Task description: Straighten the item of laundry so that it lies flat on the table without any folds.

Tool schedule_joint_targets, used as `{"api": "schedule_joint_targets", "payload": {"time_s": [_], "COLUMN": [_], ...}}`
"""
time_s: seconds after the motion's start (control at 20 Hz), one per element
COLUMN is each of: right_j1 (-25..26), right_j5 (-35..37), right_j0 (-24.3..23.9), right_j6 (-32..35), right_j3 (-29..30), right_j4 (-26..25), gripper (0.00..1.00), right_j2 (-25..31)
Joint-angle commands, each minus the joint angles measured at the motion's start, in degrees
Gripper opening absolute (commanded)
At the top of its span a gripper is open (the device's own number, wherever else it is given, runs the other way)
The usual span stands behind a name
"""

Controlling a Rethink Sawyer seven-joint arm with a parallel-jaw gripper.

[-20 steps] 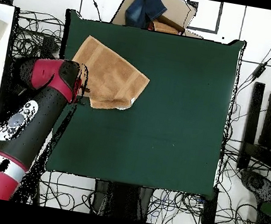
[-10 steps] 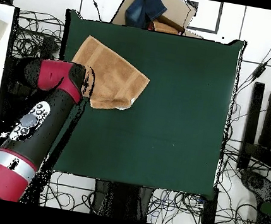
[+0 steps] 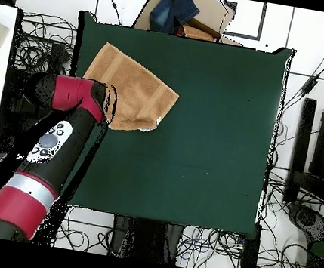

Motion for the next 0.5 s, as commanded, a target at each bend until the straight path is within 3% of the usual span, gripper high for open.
{"api": "schedule_joint_targets", "payload": {"time_s": [0.05, 0.3, 0.5], "right_j1": [2.0, 1.2, -2.4], "right_j5": [-2.8, 1.1, 2.7], "right_j0": [-1.3, 0.2, -0.4], "right_j6": [3.4, 5.7, 3.6], "right_j3": [6.1, 5.5, 8.1], "right_j4": [1.0, 0.2, 0.1], "gripper": [1.00, 1.00, 1.00], "right_j2": [8.4, 6.0, 6.4]}}
